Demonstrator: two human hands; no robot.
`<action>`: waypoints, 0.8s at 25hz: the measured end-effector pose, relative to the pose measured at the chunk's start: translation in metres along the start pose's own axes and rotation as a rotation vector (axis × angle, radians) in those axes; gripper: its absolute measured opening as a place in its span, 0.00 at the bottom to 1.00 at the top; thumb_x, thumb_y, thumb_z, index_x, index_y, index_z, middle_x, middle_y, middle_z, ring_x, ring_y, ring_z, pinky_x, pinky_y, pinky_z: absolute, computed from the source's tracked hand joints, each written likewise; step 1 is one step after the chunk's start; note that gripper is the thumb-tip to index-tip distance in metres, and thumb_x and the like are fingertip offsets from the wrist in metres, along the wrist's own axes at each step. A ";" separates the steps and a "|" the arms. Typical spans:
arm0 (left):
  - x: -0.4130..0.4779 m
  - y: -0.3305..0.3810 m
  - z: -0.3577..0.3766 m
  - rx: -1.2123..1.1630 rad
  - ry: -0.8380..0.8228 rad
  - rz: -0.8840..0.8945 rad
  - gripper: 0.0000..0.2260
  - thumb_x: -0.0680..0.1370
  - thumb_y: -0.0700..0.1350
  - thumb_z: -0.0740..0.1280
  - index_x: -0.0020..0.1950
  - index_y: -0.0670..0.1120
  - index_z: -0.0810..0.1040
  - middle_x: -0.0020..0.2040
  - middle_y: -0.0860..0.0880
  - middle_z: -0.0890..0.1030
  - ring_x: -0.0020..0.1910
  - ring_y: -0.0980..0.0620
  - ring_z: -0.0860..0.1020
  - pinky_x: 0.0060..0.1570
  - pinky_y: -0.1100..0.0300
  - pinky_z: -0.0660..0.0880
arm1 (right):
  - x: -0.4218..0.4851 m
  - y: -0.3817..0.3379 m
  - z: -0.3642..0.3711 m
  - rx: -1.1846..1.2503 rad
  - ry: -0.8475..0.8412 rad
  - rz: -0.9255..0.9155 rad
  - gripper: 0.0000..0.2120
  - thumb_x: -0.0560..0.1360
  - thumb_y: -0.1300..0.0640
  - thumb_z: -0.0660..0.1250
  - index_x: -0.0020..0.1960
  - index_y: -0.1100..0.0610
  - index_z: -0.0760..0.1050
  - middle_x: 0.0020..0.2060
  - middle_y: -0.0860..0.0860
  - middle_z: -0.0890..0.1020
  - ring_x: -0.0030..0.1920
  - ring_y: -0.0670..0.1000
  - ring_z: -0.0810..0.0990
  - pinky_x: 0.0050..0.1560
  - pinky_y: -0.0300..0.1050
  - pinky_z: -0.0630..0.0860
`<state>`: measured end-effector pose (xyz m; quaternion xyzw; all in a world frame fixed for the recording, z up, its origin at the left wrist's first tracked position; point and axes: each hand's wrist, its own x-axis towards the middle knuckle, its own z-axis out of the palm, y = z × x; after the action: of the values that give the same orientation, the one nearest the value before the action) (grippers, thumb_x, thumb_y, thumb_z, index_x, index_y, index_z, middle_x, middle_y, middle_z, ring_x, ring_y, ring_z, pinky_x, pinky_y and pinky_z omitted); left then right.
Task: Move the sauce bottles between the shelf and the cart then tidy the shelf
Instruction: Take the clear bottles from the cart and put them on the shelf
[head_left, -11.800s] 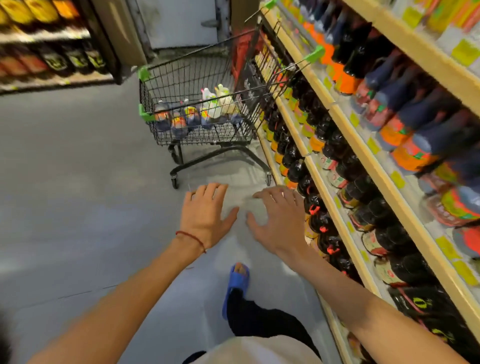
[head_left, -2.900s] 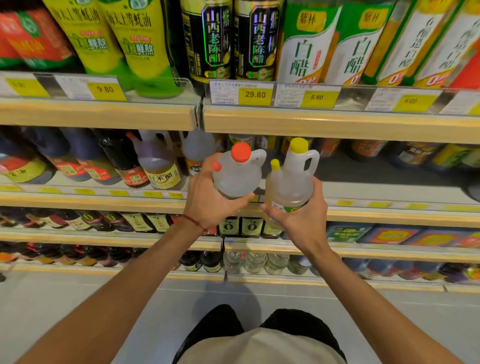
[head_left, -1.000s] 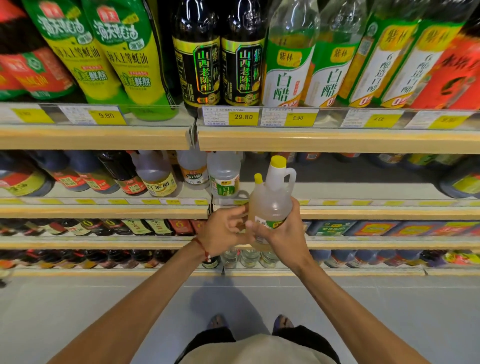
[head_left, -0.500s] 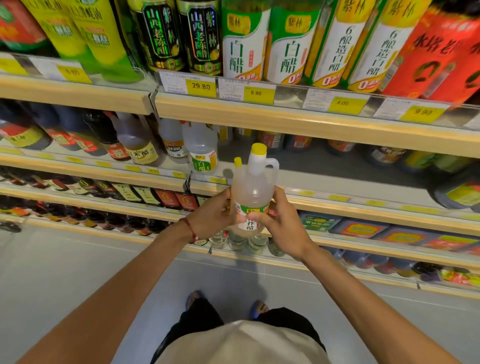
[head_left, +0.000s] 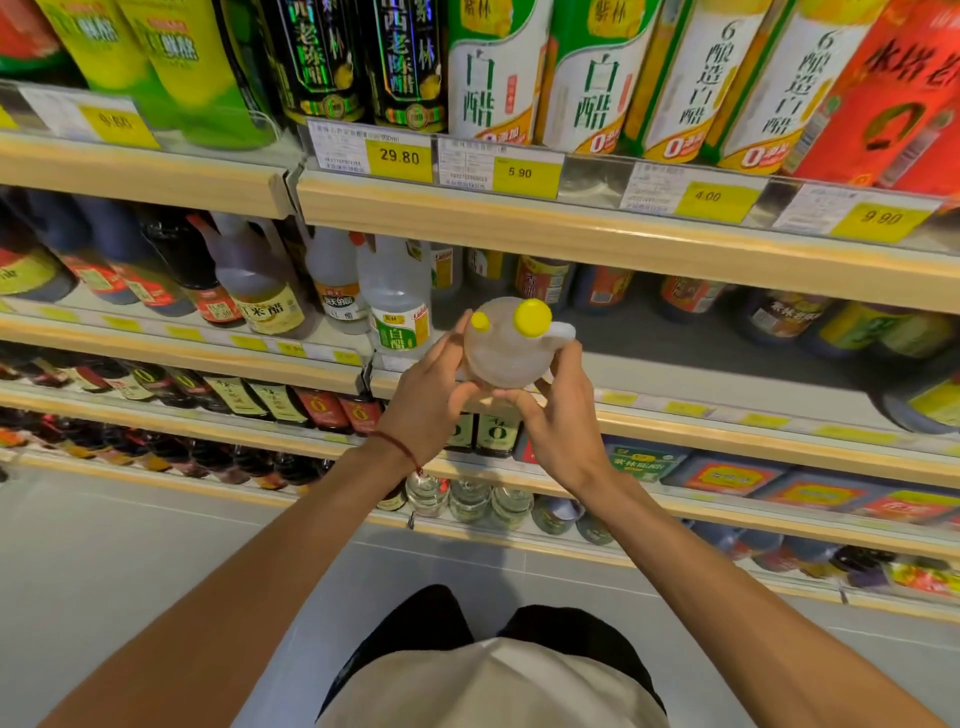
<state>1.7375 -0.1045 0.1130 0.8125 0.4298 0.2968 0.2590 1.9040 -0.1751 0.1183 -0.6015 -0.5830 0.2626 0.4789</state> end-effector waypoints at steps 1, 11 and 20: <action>0.006 -0.007 0.004 -0.011 0.024 0.029 0.26 0.78 0.37 0.65 0.75 0.41 0.64 0.72 0.44 0.69 0.69 0.48 0.70 0.64 0.59 0.70 | 0.006 0.004 0.005 -0.008 0.021 -0.029 0.29 0.79 0.61 0.72 0.75 0.58 0.61 0.67 0.48 0.74 0.66 0.41 0.74 0.63 0.37 0.76; 0.060 -0.059 0.034 0.003 0.198 0.042 0.14 0.76 0.31 0.63 0.61 0.39 0.73 0.54 0.45 0.75 0.55 0.49 0.73 0.57 0.60 0.70 | 0.078 0.066 0.047 -0.097 0.119 -0.106 0.18 0.80 0.58 0.72 0.63 0.53 0.65 0.57 0.55 0.77 0.59 0.53 0.77 0.56 0.49 0.78; 0.088 -0.068 0.047 0.134 0.197 -0.178 0.08 0.82 0.39 0.60 0.47 0.35 0.74 0.47 0.35 0.75 0.50 0.38 0.72 0.47 0.51 0.64 | 0.115 0.086 0.069 -0.240 0.170 0.069 0.20 0.81 0.50 0.71 0.37 0.54 0.65 0.31 0.54 0.75 0.36 0.58 0.73 0.38 0.53 0.70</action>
<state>1.7734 -0.0029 0.0576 0.7535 0.5424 0.3216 0.1861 1.9032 -0.0352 0.0429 -0.6942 -0.5467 0.1553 0.4417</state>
